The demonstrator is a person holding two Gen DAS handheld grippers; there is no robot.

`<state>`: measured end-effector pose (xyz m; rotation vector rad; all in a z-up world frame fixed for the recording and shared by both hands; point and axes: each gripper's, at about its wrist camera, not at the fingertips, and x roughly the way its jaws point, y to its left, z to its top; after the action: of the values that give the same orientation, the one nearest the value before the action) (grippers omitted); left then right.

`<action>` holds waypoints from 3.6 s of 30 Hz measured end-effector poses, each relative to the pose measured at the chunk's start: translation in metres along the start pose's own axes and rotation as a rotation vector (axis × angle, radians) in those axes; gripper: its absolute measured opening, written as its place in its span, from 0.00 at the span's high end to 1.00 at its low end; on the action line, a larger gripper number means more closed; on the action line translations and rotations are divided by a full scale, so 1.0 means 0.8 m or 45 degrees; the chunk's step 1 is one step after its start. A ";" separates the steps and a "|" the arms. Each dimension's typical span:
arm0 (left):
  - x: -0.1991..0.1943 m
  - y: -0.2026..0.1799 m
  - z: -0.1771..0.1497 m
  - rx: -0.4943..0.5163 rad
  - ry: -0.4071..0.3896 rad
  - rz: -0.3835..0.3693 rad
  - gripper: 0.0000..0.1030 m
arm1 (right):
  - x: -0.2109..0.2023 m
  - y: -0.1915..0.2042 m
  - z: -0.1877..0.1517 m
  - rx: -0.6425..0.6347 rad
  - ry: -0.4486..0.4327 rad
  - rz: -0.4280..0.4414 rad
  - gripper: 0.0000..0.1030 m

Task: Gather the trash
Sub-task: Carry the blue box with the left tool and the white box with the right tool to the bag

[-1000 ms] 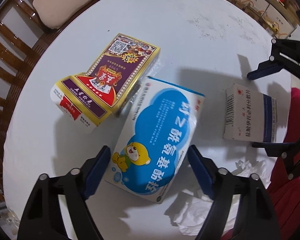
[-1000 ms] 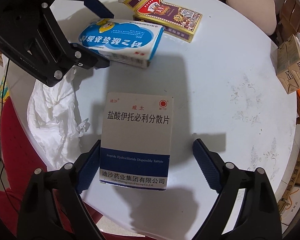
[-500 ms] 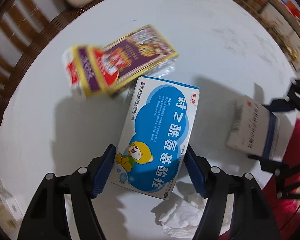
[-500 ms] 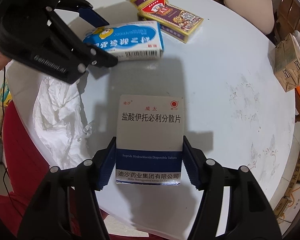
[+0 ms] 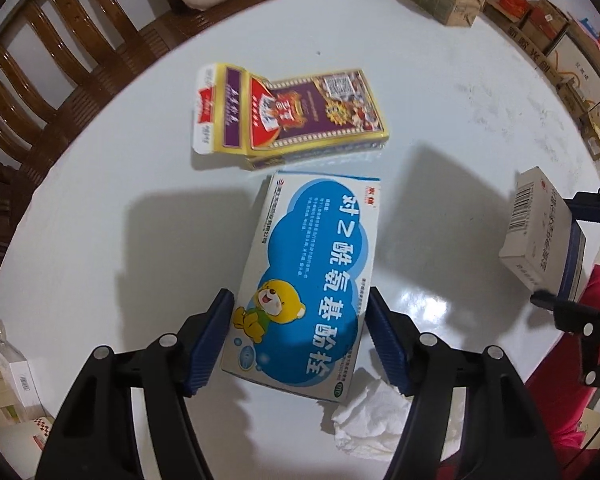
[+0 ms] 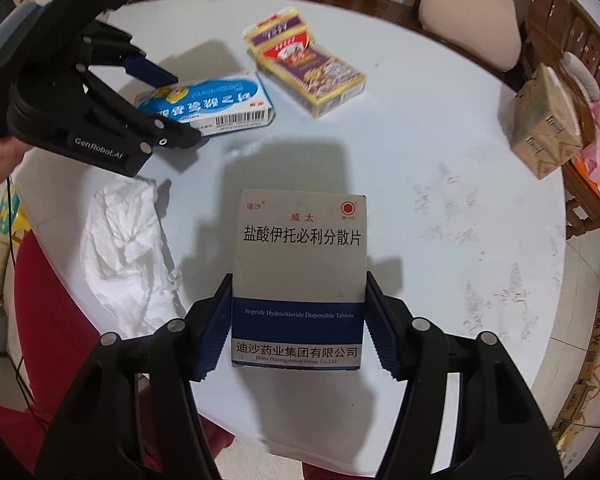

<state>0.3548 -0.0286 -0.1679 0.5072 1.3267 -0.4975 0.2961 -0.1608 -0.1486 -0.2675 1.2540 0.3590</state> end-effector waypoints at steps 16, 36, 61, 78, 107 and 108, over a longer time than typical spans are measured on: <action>-0.038 0.008 -0.016 -0.051 -0.080 0.035 0.38 | -0.036 0.007 -0.004 0.032 -0.080 -0.024 0.41; -0.160 -0.077 -0.133 -0.028 -0.305 0.072 0.38 | -0.168 0.059 -0.060 0.028 -0.326 -0.051 0.41; -0.158 -0.180 -0.265 -0.021 -0.366 0.003 0.38 | -0.209 0.147 -0.195 -0.008 -0.384 -0.082 0.41; -0.111 -0.209 -0.306 -0.038 -0.342 -0.100 0.38 | -0.149 0.172 -0.256 0.010 -0.231 -0.054 0.41; 0.028 -0.218 -0.314 -0.076 -0.112 -0.204 0.38 | -0.023 0.149 -0.279 0.143 -0.050 0.010 0.41; 0.031 -0.219 -0.313 -0.078 -0.104 -0.209 0.38 | -0.019 0.148 -0.279 0.145 -0.043 0.014 0.41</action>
<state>0.0589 -0.0162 -0.2457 0.3255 1.3070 -0.6044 0.0489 -0.1410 -0.1998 -0.1573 1.2380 0.2991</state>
